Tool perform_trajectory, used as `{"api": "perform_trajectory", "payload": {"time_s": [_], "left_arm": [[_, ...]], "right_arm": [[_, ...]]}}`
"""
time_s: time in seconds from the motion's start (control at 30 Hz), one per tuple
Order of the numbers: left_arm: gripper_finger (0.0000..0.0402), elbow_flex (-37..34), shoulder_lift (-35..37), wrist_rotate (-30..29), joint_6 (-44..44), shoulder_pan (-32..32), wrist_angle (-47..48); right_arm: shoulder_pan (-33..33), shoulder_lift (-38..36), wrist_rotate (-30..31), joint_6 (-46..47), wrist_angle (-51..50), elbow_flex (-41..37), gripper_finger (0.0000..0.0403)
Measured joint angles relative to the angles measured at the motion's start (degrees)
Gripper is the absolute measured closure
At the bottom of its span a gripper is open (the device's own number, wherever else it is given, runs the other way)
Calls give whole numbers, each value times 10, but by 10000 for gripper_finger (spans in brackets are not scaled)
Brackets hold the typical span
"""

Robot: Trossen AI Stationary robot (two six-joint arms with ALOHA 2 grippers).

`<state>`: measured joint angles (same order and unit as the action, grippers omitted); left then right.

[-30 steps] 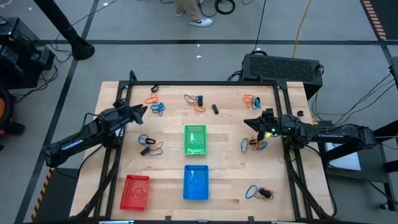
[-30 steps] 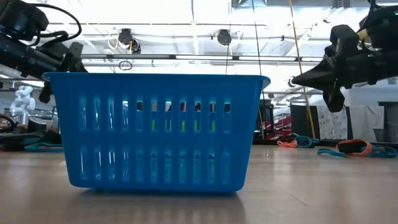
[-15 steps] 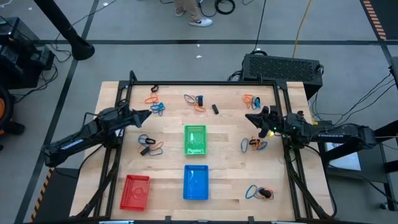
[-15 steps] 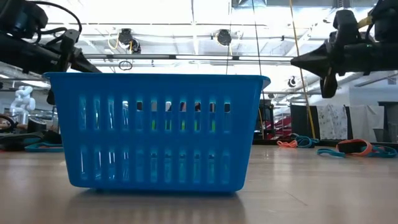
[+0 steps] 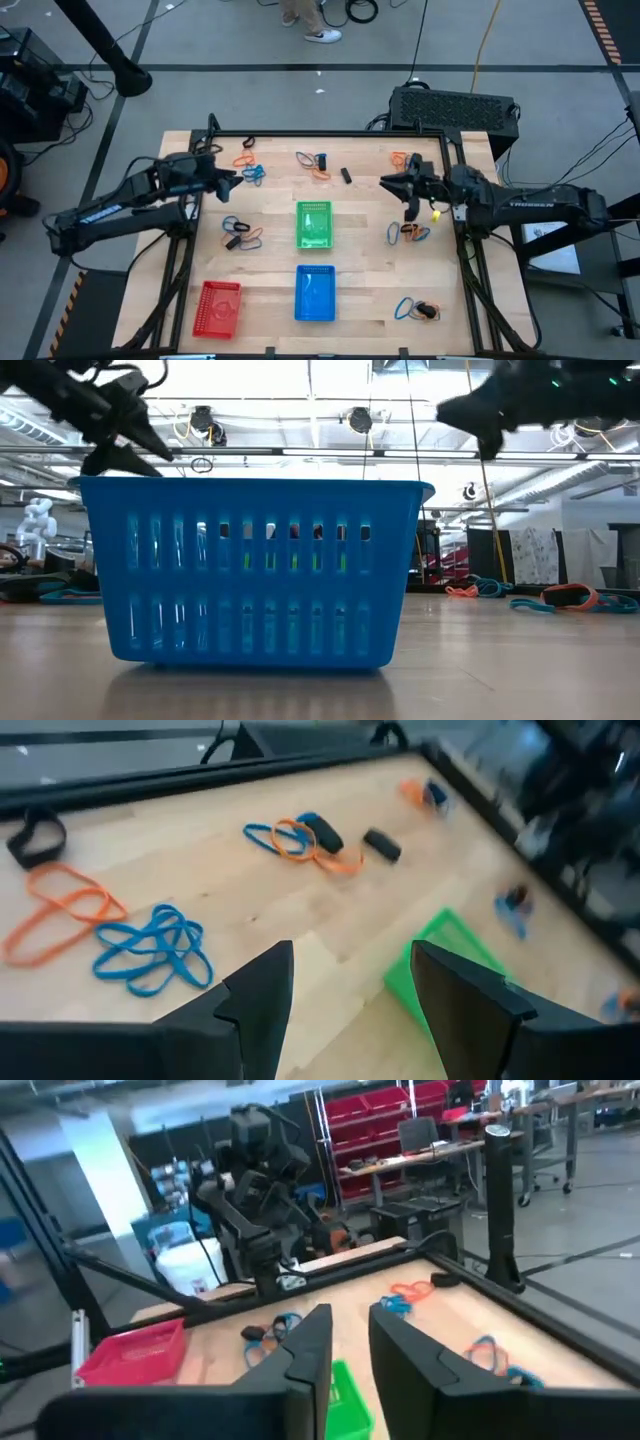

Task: Sort rubber bands into baskets
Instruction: Put the black rubberband into the green bin

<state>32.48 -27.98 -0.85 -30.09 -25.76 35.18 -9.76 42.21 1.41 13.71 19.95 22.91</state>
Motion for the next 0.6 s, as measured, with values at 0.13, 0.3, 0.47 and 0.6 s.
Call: {"api": "perform_trajectory", "payload": {"time_s": [0.13, 0.3, 0.47, 0.6], "left_arm": [[191, 70, -70, 27, 75, 0, 36], [191, 123, -129, 49, 175, 0, 115], [191, 121, -164, 59, 257, 3, 183], [191, 121, -195, 68, 338, 21, 201]], "right_arm": [[0, 83, 0, -37, 0, 83, 317], [6, 189, -16, -74, -3, 186, 301], [33, 286, -32, -87, -70, 303, 298], [47, 369, -30, -99, -190, 403, 298]]}}
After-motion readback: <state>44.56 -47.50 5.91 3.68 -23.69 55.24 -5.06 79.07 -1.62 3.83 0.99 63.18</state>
